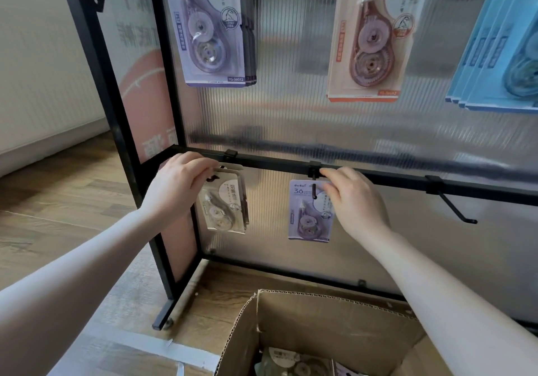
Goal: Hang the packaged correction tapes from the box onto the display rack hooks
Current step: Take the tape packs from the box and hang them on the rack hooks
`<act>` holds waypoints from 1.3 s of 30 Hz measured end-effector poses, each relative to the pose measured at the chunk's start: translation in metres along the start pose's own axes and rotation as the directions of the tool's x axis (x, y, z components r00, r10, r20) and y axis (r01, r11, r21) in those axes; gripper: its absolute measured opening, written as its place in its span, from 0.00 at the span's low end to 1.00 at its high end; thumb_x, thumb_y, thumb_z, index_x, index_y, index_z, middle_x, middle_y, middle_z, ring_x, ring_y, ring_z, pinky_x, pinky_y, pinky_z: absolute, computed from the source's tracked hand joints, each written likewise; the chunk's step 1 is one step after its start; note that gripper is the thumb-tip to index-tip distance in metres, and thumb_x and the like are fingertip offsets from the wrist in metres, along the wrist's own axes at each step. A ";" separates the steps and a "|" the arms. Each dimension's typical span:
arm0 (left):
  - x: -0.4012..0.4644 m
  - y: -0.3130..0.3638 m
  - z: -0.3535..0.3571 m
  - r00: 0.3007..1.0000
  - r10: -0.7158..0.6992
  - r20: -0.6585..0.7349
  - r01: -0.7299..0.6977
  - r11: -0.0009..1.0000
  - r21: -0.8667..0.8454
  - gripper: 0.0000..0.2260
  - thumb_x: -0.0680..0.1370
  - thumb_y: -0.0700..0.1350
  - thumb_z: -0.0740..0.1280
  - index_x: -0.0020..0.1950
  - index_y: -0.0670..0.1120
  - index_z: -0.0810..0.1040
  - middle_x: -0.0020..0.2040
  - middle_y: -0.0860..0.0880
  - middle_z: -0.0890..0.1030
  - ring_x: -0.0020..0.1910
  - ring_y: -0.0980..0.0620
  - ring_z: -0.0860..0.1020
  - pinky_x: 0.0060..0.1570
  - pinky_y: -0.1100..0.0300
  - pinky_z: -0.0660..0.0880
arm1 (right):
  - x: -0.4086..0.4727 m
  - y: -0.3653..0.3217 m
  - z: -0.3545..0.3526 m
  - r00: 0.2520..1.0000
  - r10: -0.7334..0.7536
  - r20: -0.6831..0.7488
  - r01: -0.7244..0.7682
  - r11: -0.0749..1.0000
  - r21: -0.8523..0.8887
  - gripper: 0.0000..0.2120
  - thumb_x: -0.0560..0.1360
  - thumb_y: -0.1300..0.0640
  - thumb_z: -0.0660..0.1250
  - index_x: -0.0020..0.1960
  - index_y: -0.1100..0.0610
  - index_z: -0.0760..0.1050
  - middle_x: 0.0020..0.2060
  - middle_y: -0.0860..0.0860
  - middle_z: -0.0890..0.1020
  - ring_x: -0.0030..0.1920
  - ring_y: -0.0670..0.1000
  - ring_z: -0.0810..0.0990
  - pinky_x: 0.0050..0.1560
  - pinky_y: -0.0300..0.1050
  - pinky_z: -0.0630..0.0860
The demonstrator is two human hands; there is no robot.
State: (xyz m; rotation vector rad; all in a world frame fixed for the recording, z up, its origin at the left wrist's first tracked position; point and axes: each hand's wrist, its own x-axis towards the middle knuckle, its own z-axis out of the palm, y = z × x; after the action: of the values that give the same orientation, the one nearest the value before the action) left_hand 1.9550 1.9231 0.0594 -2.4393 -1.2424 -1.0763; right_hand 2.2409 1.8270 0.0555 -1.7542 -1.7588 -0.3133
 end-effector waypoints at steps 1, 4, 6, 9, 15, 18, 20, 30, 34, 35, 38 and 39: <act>-0.004 0.002 -0.001 1.000 -0.002 -0.002 0.002 1.000 -0.007 0.14 0.78 0.47 0.60 0.56 0.42 0.80 0.50 0.45 0.80 0.49 0.43 0.77 0.51 0.51 0.72 | -0.005 0.003 -0.002 1.000 0.007 0.001 -0.007 1.000 -0.015 0.15 0.78 0.57 0.61 0.64 0.59 0.74 0.54 0.56 0.78 0.55 0.59 0.74 0.50 0.49 0.70; -0.016 0.008 -0.001 1.000 0.006 0.013 -0.006 1.000 -0.004 0.19 0.78 0.51 0.55 0.58 0.41 0.78 0.54 0.44 0.80 0.53 0.43 0.76 0.55 0.49 0.71 | -0.023 0.012 -0.008 0.998 0.054 0.019 -0.053 0.998 -0.032 0.17 0.78 0.56 0.61 0.66 0.59 0.72 0.57 0.56 0.76 0.57 0.59 0.73 0.54 0.50 0.69; -0.025 0.015 0.000 1.000 -0.004 0.016 0.004 1.000 0.003 0.20 0.77 0.51 0.55 0.60 0.41 0.77 0.57 0.43 0.79 0.58 0.41 0.75 0.58 0.47 0.71 | -0.036 0.017 -0.010 0.996 0.087 0.019 -0.087 0.996 -0.034 0.17 0.78 0.56 0.62 0.66 0.59 0.71 0.58 0.56 0.76 0.57 0.59 0.74 0.55 0.50 0.69; -0.043 0.036 0.001 1.000 -0.004 0.025 0.004 1.000 0.023 0.21 0.77 0.53 0.56 0.63 0.42 0.75 0.62 0.42 0.76 0.63 0.42 0.71 0.63 0.47 0.68 | -0.058 0.024 -0.008 0.987 0.141 0.078 -0.136 0.988 -0.068 0.18 0.79 0.54 0.59 0.68 0.56 0.69 0.61 0.54 0.74 0.60 0.56 0.72 0.59 0.48 0.67; -0.088 0.083 0.021 0.986 -0.039 0.161 0.039 0.999 0.005 0.25 0.77 0.57 0.54 0.67 0.44 0.72 0.68 0.44 0.71 0.70 0.45 0.66 0.68 0.49 0.62 | -0.117 0.034 0.003 0.958 0.191 0.212 -0.174 0.980 -0.096 0.19 0.80 0.51 0.57 0.70 0.54 0.66 0.64 0.52 0.71 0.64 0.54 0.70 0.62 0.46 0.65; -0.105 0.101 0.036 0.973 -0.034 0.229 0.032 0.999 0.012 0.25 0.77 0.58 0.53 0.68 0.45 0.71 0.69 0.46 0.71 0.70 0.47 0.65 0.69 0.51 0.61 | -0.139 0.041 0.009 0.955 0.194 0.224 -0.183 0.981 -0.071 0.19 0.79 0.52 0.60 0.68 0.56 0.69 0.62 0.53 0.74 0.62 0.56 0.72 0.60 0.49 0.67; -0.115 0.112 0.045 0.967 -0.034 0.251 0.029 0.999 0.021 0.25 0.77 0.58 0.54 0.68 0.45 0.71 0.69 0.46 0.71 0.70 0.47 0.66 0.68 0.51 0.63 | -0.147 0.047 0.011 0.952 0.191 0.240 -0.179 0.981 -0.073 0.19 0.79 0.52 0.59 0.68 0.55 0.69 0.62 0.53 0.73 0.62 0.56 0.72 0.61 0.48 0.67; -0.156 0.159 0.089 0.951 0.046 0.306 -0.040 0.999 -0.026 0.24 0.77 0.57 0.56 0.66 0.43 0.73 0.67 0.44 0.72 0.68 0.47 0.68 0.67 0.55 0.63 | -0.191 0.059 0.023 0.919 0.197 0.342 -0.149 0.975 -0.162 0.18 0.80 0.51 0.57 0.68 0.54 0.67 0.61 0.51 0.72 0.63 0.54 0.69 0.62 0.48 0.67; -0.168 0.168 0.102 0.937 0.128 0.325 -0.113 0.992 -0.062 0.20 0.77 0.55 0.58 0.63 0.44 0.74 0.62 0.45 0.75 0.62 0.46 0.71 0.60 0.52 0.72 | -0.201 0.063 0.027 0.957 0.125 0.262 -0.080 0.981 -0.178 0.14 0.69 0.59 0.73 0.53 0.59 0.79 0.49 0.55 0.79 0.50 0.58 0.79 0.49 0.52 0.77; -0.171 0.167 0.104 0.932 0.142 0.334 -0.129 0.990 -0.061 0.20 0.77 0.55 0.58 0.62 0.44 0.74 0.60 0.45 0.76 0.60 0.46 0.73 0.58 0.52 0.73 | -0.203 0.065 0.028 0.963 0.112 0.245 -0.067 0.981 -0.183 0.14 0.66 0.61 0.75 0.51 0.59 0.80 0.47 0.55 0.80 0.47 0.58 0.80 0.46 0.51 0.78; -0.181 0.164 0.112 0.912 0.167 0.373 -0.164 0.986 -0.041 0.19 0.77 0.55 0.58 0.60 0.45 0.76 0.57 0.46 0.77 0.56 0.45 0.76 0.53 0.53 0.75 | -0.210 0.068 0.027 0.969 0.069 0.239 -0.022 0.980 -0.196 0.14 0.64 0.62 0.76 0.49 0.59 0.80 0.45 0.54 0.80 0.46 0.58 0.80 0.44 0.51 0.79; -0.184 0.162 0.115 0.904 0.176 0.389 -0.176 0.984 -0.035 0.19 0.77 0.55 0.57 0.59 0.45 0.76 0.55 0.46 0.78 0.55 0.46 0.76 0.52 0.54 0.75 | -0.213 0.070 0.027 0.969 0.061 0.241 -0.014 0.981 -0.193 0.14 0.64 0.63 0.76 0.49 0.59 0.80 0.46 0.55 0.80 0.46 0.58 0.80 0.44 0.51 0.79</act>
State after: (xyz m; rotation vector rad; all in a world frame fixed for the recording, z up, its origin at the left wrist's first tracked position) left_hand 2.0687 1.7615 -0.1260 -2.7937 -1.0851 -0.5541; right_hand 2.2841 1.6757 -0.1066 -2.0341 -1.9187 -0.2634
